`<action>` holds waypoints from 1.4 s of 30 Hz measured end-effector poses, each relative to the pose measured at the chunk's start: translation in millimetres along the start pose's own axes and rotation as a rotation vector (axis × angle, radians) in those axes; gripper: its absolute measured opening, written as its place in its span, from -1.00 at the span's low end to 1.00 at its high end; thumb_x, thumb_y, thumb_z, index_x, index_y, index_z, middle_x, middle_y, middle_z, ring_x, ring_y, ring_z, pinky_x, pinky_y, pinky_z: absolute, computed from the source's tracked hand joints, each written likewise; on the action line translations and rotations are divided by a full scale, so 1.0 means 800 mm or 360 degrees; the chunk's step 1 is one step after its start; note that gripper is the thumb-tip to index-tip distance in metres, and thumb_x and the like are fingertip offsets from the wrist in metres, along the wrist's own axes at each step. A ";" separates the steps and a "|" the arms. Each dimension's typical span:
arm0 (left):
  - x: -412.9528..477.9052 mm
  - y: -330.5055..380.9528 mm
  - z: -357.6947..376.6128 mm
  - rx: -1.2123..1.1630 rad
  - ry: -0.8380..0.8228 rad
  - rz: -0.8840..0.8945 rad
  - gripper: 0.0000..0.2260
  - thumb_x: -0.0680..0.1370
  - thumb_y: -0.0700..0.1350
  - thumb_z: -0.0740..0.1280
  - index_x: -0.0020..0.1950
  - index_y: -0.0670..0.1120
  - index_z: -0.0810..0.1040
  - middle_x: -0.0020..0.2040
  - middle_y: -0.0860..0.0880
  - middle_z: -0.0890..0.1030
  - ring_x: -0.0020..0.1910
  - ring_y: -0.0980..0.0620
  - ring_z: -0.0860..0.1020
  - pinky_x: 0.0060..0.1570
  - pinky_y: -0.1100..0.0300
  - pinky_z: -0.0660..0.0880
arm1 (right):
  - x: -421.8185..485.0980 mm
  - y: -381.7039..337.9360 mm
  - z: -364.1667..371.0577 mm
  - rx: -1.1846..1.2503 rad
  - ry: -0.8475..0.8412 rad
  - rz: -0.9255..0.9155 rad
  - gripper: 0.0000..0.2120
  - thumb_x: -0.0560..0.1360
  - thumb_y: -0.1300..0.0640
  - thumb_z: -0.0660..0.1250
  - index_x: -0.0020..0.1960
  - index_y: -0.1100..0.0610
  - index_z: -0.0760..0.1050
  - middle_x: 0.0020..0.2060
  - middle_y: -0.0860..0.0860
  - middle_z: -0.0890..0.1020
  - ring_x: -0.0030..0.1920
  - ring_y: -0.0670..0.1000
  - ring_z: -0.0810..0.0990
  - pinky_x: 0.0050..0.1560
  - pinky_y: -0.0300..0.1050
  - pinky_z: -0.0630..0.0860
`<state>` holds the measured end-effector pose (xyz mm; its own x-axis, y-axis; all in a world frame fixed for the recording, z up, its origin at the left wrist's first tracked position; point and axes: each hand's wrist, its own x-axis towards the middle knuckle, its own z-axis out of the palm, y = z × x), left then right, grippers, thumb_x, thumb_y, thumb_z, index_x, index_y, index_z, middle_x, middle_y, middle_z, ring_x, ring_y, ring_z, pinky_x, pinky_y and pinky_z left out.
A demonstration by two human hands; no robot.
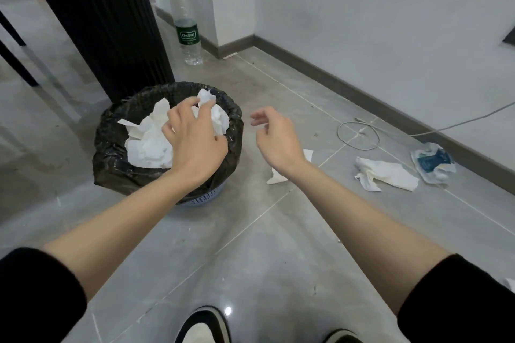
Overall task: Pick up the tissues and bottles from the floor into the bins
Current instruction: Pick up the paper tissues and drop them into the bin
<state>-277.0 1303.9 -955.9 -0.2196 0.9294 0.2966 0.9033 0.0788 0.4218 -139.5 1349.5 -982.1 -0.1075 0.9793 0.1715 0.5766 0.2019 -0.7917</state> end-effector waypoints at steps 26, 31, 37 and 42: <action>-0.003 0.055 0.221 0.0075 -0.1189 0.0446 -0.53 0.51 -0.19 0.25 0.43 -0.04 0.34 0.46 -0.13 0.25 0.43 -0.17 0.21 0.41 0.02 0.20 | -0.056 0.260 -0.114 -0.0462 -0.0116 0.0909 -0.60 0.48 0.28 0.19 0.31 0.13 0.43 0.34 0.14 0.37 0.38 0.15 0.28 0.33 -0.14 0.21; 0.002 0.049 0.256 0.0344 -0.1462 0.0474 -0.54 0.56 -0.03 0.22 0.46 0.12 0.28 0.54 -0.17 0.08 0.50 -0.21 0.07 0.45 -0.02 0.14 | -0.056 0.297 -0.127 -0.0562 -0.0123 0.1018 -0.54 0.46 0.24 0.22 0.35 0.09 0.38 0.38 0.12 0.35 0.42 0.12 0.23 0.31 -0.20 0.10; -0.006 0.044 0.257 0.0613 -0.1607 0.0435 -0.67 0.58 -0.02 0.14 0.35 0.15 0.34 0.56 -0.09 -0.13 0.51 -0.19 -0.10 0.44 -0.08 0.00 | -0.048 0.313 -0.129 -0.0665 -0.0388 0.1118 -0.58 0.49 0.23 0.16 0.31 -0.04 0.39 0.45 0.11 0.23 0.42 0.20 0.20 0.34 -0.12 0.13; -0.006 0.037 0.257 0.0665 -0.1648 0.0436 -0.66 0.58 -0.01 0.13 0.35 0.00 0.36 0.56 -0.01 -0.03 0.49 -0.16 -0.02 0.41 -0.09 0.08 | -0.053 0.316 -0.124 -0.0521 -0.0369 0.1228 -0.61 0.51 0.22 0.12 0.34 0.12 0.37 0.34 0.11 0.39 0.40 0.19 0.18 0.31 -0.10 0.24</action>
<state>-173.3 1375.6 -1120.6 0.2368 0.7690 -0.5937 0.9681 -0.2382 0.0776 91.0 1358.0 -1131.8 0.2675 0.8263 -0.4957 0.7566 -0.4987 -0.4230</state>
